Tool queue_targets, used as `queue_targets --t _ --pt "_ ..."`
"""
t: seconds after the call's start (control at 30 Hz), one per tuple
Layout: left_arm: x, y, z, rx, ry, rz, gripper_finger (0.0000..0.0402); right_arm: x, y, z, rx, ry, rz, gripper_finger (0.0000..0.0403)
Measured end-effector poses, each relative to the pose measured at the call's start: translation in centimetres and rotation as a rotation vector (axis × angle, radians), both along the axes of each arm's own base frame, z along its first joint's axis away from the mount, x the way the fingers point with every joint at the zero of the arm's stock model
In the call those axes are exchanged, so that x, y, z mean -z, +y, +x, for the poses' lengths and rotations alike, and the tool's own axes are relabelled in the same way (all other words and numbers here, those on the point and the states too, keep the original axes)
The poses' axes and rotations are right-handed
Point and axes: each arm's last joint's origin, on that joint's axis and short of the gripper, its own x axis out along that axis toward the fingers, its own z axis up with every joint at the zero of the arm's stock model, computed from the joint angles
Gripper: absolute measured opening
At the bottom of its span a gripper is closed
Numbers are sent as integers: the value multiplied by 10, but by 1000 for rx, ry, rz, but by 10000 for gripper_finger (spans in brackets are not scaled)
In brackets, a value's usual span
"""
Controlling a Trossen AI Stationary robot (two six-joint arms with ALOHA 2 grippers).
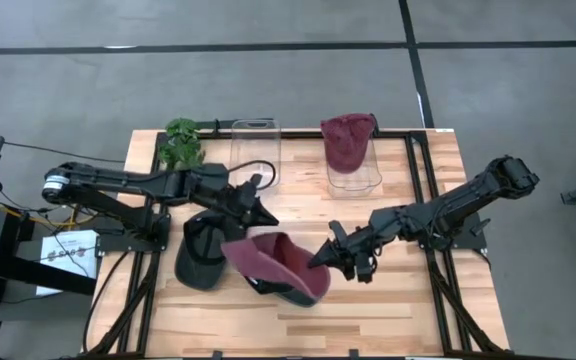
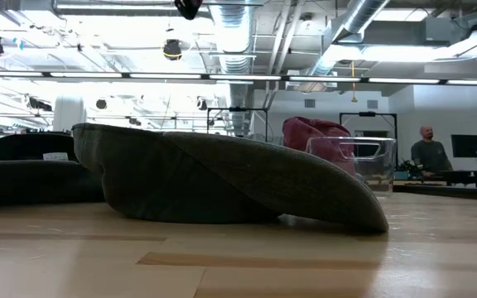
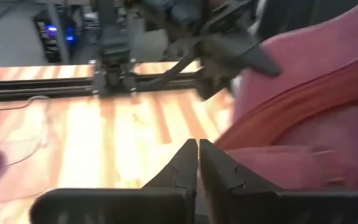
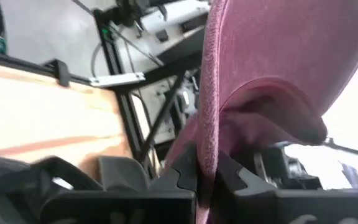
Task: Pick & Place hat
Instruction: Put the red cap into the right transparent bin
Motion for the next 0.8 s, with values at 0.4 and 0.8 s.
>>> queue_targets --t 0.4,0.8 --pt "-2 13 -6 -173 -39 203 88 5 -1 0 59 39 -82 0" --pt "-56 38 -95 -429 -195 169 87 -24 -13 -22 221 -41 -118 1"
